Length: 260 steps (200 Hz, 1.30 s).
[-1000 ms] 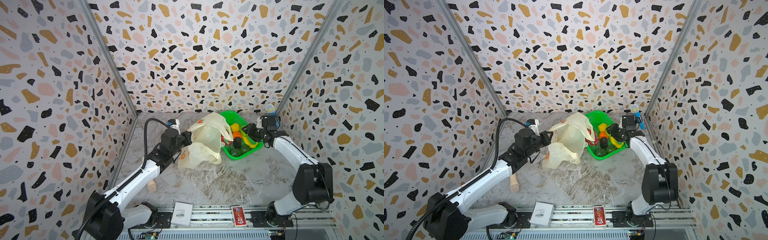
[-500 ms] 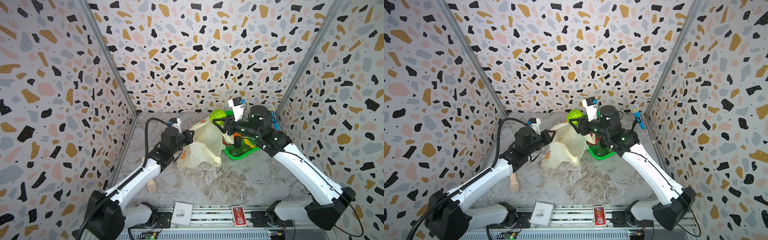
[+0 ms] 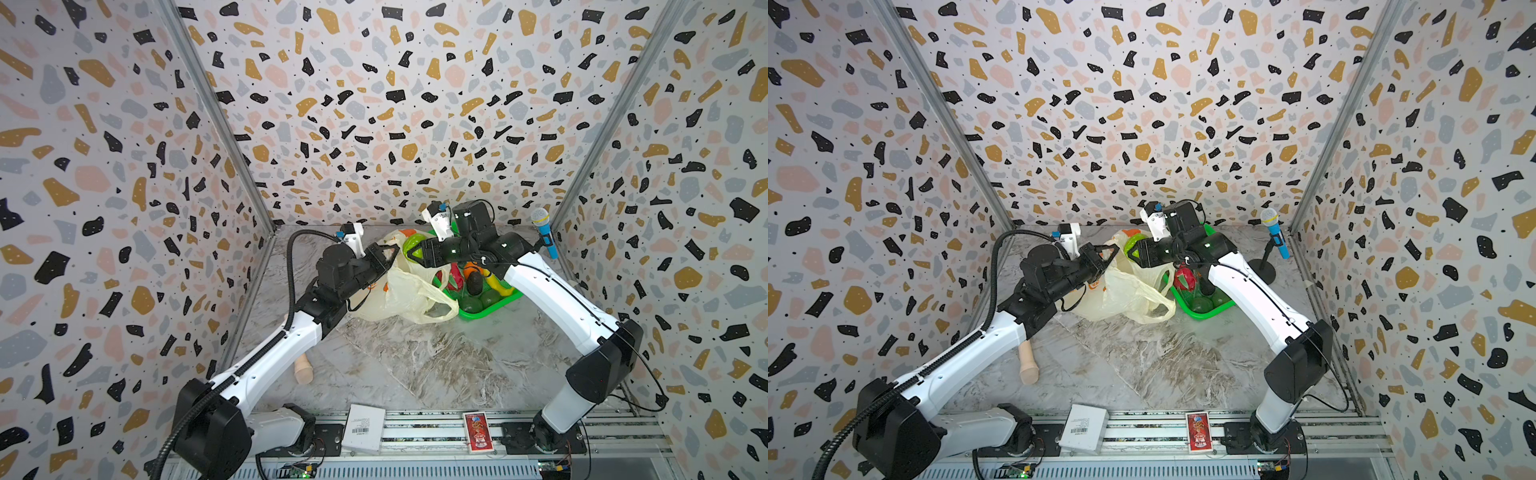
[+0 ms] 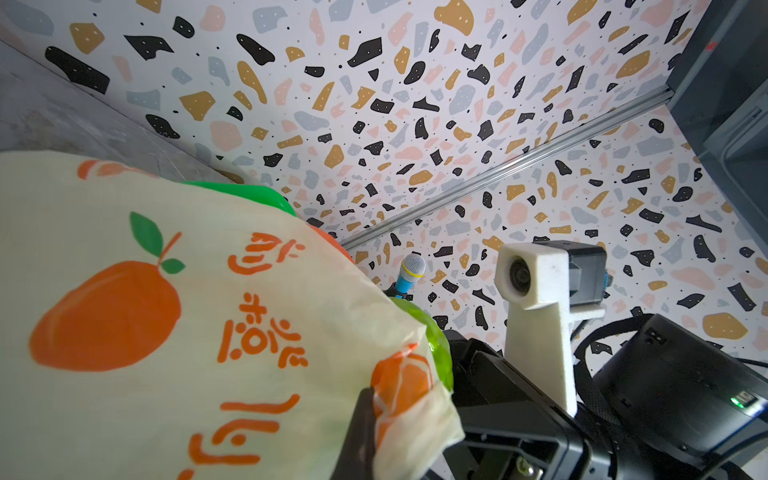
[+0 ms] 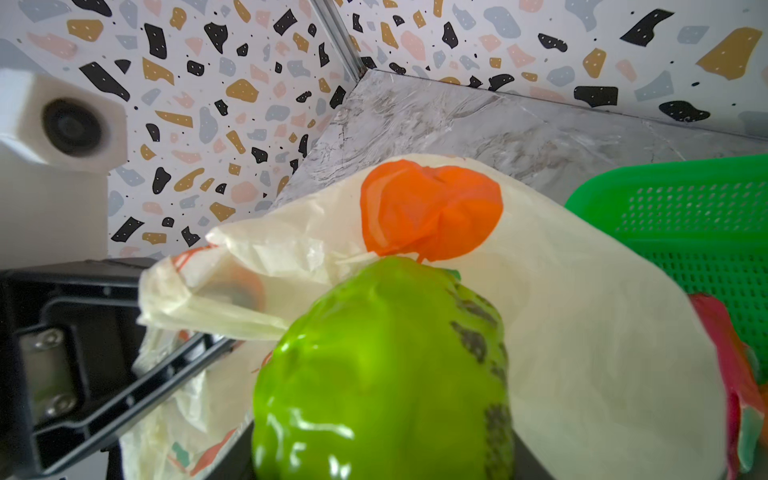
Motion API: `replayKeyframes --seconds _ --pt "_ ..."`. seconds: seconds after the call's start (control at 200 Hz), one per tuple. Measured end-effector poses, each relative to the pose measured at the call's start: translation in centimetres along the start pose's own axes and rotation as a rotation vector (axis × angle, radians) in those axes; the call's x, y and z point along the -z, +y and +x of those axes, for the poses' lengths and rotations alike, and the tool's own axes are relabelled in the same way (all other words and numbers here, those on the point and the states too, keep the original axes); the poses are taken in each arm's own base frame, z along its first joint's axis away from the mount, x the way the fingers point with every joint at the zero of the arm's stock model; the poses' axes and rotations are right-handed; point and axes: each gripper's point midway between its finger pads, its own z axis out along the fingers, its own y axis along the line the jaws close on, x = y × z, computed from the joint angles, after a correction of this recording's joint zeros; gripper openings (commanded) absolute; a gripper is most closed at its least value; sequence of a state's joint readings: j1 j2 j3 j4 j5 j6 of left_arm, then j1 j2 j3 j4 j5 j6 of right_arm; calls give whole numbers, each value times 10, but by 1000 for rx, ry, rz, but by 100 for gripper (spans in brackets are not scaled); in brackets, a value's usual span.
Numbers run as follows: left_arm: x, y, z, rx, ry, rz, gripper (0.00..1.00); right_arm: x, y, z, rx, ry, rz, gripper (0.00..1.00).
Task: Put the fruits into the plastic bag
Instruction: 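Carry the green fruit with the right gripper into the bag the left holds open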
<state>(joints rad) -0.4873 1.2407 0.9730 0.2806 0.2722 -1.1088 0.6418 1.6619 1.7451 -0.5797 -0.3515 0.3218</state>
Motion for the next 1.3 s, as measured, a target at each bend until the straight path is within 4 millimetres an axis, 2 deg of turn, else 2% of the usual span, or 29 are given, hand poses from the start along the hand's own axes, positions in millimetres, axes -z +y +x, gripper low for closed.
replayKeyframes --seconds 0.095,0.245,0.315,0.39,0.556,0.651,0.901,1.016,1.196,1.301 --pt "-1 4 1 3 4 -16 0 7 6 2 23 -11 -9 34" --pt "-6 16 5 5 14 -50 0 36 21 8 57 -36 -47 34" --pt "-8 21 6 9 20 -62 0 46 27 15 63 -38 -70 33" --pt "-9 23 7 10 24 -68 0 49 28 30 58 -19 -87 32" --pt "-9 23 8 4 29 -67 0 31 22 65 18 74 -119 32" --pt "-9 22 10 -2 39 -61 0 19 17 76 -14 115 -118 33" --pt "-11 13 26 -31 91 -33 0 -13 6 77 -60 156 -104 33" --pt "-12 10 33 -37 110 -23 0 -25 12 81 -51 180 -120 33" --pt "-12 9 35 -48 116 -20 0 -29 33 87 -40 200 -182 35" --pt "-12 9 35 -49 117 -18 0 -27 23 76 -88 167 -172 35"
